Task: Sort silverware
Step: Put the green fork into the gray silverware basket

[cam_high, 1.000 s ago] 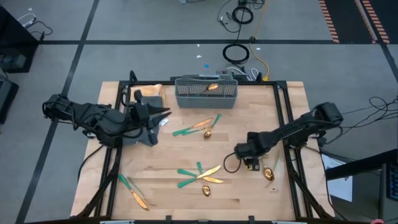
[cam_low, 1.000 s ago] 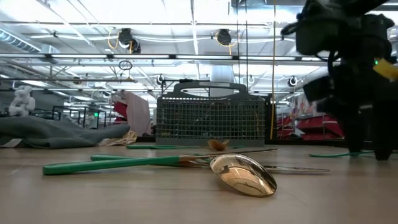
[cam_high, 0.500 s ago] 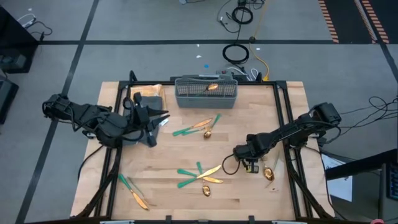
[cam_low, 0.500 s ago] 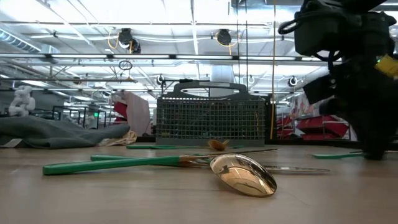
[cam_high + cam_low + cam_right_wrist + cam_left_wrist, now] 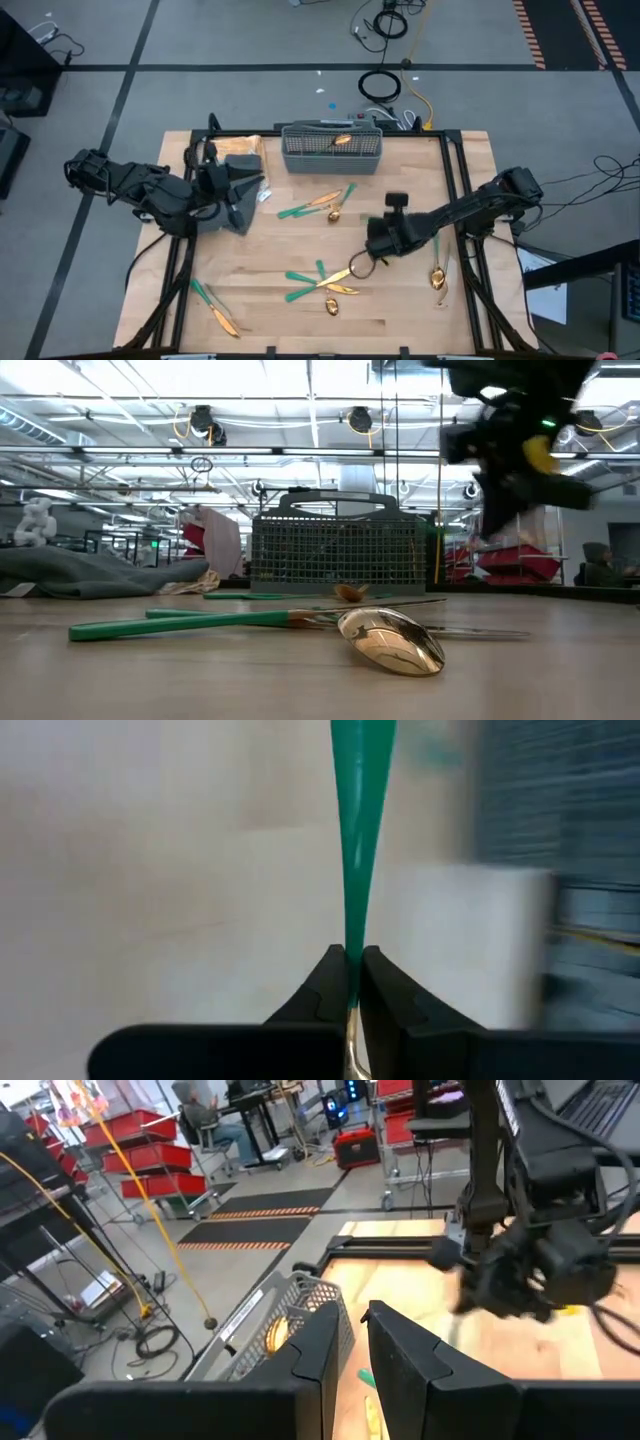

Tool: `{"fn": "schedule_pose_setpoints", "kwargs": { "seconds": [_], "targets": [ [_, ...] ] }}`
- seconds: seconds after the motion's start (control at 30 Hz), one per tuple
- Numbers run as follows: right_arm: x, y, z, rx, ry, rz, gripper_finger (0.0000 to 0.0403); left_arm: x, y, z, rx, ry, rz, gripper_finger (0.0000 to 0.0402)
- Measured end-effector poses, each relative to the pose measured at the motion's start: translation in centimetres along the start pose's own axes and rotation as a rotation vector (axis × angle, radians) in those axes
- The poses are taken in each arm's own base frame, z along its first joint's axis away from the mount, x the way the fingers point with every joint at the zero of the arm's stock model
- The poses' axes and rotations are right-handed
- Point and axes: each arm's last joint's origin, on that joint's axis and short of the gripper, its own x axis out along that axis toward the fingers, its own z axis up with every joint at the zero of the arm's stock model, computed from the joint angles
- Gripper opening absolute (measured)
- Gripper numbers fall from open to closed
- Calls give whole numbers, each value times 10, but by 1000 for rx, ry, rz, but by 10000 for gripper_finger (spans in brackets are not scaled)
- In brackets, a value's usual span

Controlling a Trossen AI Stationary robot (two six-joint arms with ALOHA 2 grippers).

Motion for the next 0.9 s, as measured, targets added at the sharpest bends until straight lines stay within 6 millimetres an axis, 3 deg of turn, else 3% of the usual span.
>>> {"fn": "schedule_pose_setpoints", "kwargs": {
  "seconds": [0.1,0.23,0.57,0.73,0.9],
  "targets": [
    [-9,-27,8,-12,-14,-221,1,-2,3,-1,9,8,1,63],
    [-5,-63,16,-32,57,-356,0,-3,4,-4,28,27,2,63],
    [39,-140,16,-266,334,-631,0,-3,4,-8,41,60,13,63],
    [51,-162,17,-401,459,-691,0,-4,5,-9,44,62,40,63],
    [59,-166,28,-498,497,-690,0,-4,5,-9,45,62,40,63]
  ]
}}
